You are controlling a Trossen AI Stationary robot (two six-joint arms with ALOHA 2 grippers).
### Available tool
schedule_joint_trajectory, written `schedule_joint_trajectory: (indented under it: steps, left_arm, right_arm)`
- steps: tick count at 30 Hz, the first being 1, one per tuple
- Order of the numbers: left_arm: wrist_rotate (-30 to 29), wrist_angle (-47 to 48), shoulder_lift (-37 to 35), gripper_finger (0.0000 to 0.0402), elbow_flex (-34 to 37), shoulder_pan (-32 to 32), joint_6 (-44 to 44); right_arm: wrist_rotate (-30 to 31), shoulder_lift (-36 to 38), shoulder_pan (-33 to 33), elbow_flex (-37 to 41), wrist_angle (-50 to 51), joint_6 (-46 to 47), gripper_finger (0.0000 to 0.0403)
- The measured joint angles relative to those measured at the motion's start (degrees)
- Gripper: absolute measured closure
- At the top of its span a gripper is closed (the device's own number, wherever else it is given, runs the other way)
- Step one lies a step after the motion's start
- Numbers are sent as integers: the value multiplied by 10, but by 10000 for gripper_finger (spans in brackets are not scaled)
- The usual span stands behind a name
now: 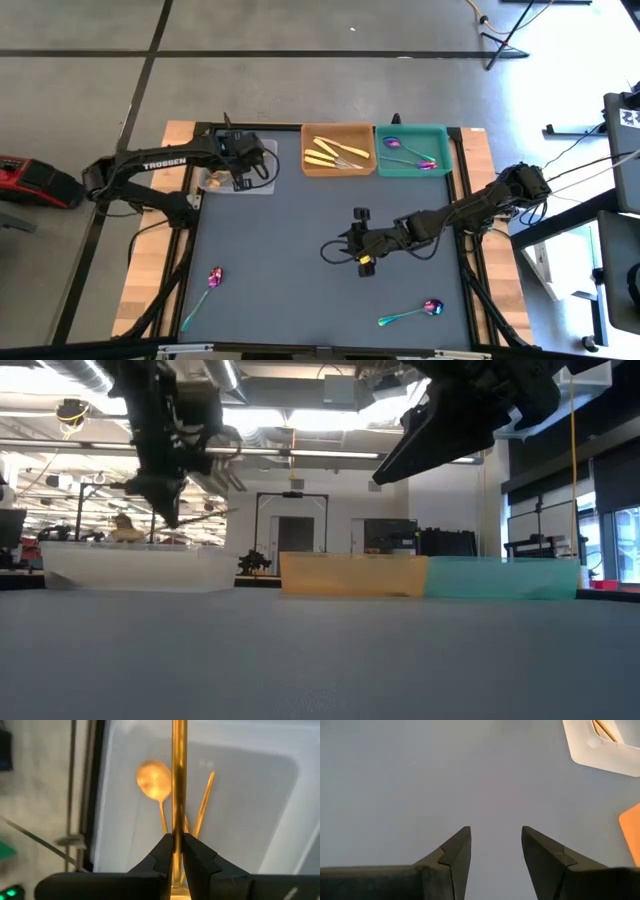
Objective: Sort silverware by color (type)
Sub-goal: Put the gold spoon into the white bin, then put the blue spoon into the blue bin
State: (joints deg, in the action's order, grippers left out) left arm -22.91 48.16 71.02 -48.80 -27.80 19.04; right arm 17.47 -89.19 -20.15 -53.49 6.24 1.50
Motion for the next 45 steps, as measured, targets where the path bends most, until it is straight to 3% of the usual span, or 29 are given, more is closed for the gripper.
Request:
schedule_joint_trajectory:
  steps: [5,16,24,29,38,45]
  left_arm:
    - [22,-12,0,372,40,-31,-5]
    - [39,-22,0,365,92,-34,-39]
    - [30,-28,0,310,81,-33,-106]
    - [32,12,0,278,36,-30,-120]
    - [115,96,-5,273,-74,56,-220]
    - [200,108,-5,273,-96,193,-360]
  right_arm:
    - [0,0,-1,0,0,-2,237]
    - [25,0,0,0,-1,-6,237]
    - [40,0,0,0,-2,-18,237]
    - [46,0,0,0,-2,-18,237]
    - [48,0,8,0,-2,-20,237]
    - [45,0,12,0,-2,-20,237]
